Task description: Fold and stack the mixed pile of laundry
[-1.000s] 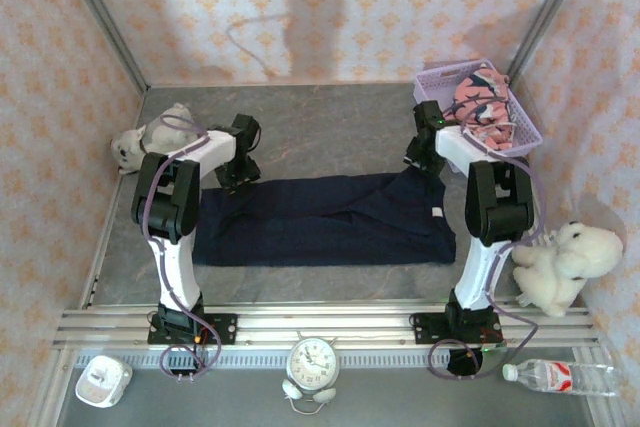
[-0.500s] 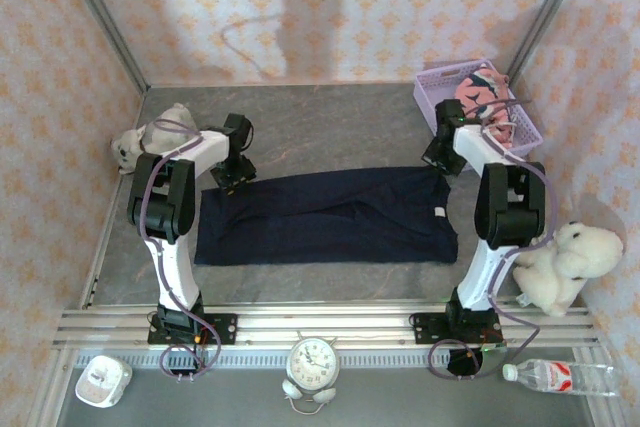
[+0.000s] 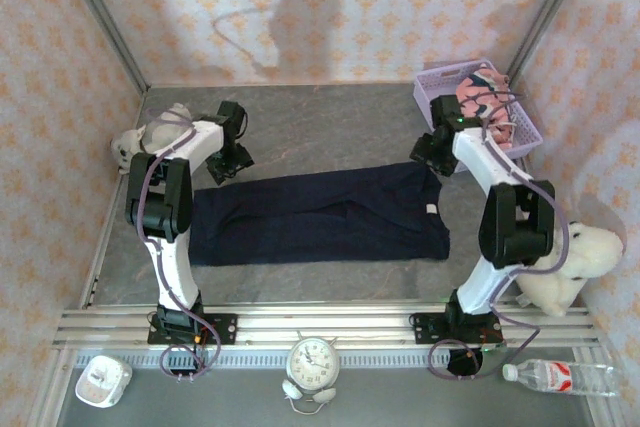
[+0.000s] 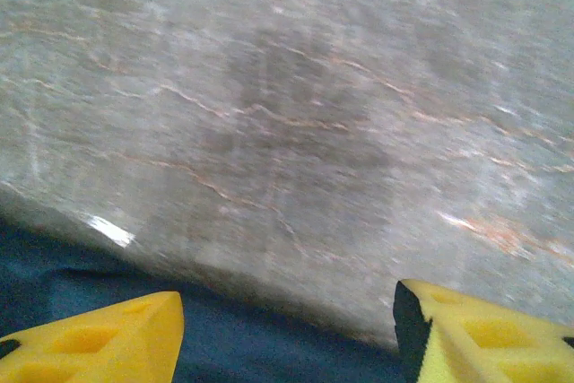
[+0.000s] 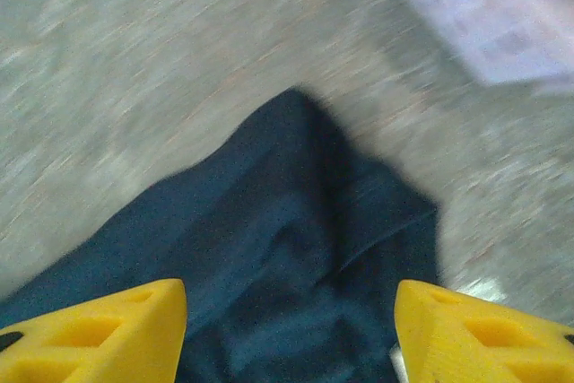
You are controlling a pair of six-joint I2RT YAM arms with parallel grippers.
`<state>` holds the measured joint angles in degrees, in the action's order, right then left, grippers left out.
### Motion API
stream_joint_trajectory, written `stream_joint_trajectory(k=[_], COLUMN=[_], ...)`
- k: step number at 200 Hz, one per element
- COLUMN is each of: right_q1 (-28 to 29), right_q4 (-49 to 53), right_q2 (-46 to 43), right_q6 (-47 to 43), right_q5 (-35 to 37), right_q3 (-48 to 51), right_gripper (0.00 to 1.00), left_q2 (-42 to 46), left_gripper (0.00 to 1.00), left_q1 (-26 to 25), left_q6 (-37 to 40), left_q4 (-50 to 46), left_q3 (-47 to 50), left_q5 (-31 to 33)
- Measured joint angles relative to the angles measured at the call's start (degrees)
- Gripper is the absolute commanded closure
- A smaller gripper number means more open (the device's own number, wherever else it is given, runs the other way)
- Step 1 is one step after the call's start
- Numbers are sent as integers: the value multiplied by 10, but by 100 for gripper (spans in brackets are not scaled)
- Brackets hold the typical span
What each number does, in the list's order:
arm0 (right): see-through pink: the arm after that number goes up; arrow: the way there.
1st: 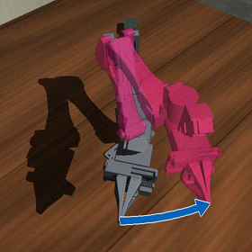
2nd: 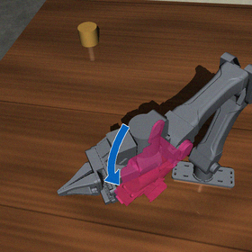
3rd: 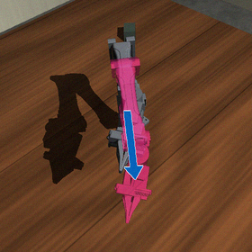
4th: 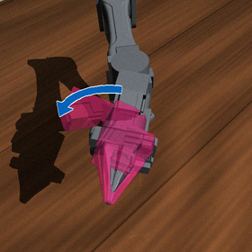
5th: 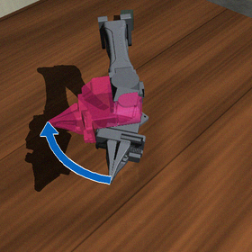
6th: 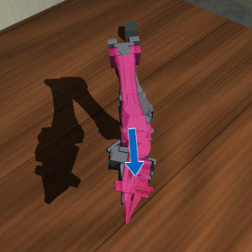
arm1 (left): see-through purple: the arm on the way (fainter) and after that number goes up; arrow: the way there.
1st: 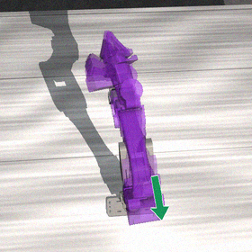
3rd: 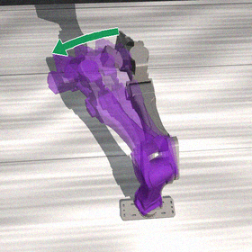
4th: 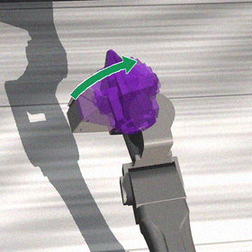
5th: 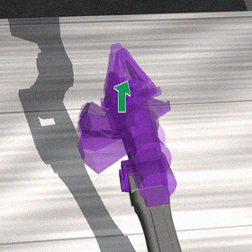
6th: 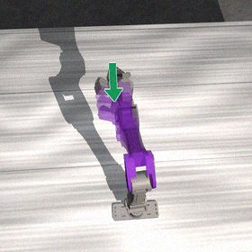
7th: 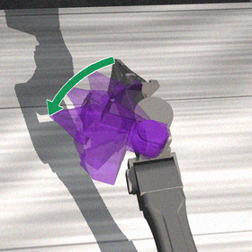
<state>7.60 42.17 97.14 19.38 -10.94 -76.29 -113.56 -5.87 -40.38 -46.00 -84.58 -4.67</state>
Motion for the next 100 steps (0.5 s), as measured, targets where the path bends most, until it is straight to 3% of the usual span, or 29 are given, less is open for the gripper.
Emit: stream_joint_trajectory(k=[34,74,90,100], right_q1=[94,132,138,141], right_q4=[-9,-29,-32,-33], right_q2=[-10,74,109,125], right_q6=[6,32,42,46], right_q5=[-42,-61,-61,-62], right_q3=[14,4,0,0], right_gripper=[41,46,55,68], left_q2=[27,73,83,89], left_gripper=[36,36,36,36], left_q1=[-32,-52,-58,-62], left_q6=[-1,-9,-18,-21], left_q4=[-5,2,7,7], left_q3=[1,35,59,75], left_q5=[-18,-30,-35,-37])
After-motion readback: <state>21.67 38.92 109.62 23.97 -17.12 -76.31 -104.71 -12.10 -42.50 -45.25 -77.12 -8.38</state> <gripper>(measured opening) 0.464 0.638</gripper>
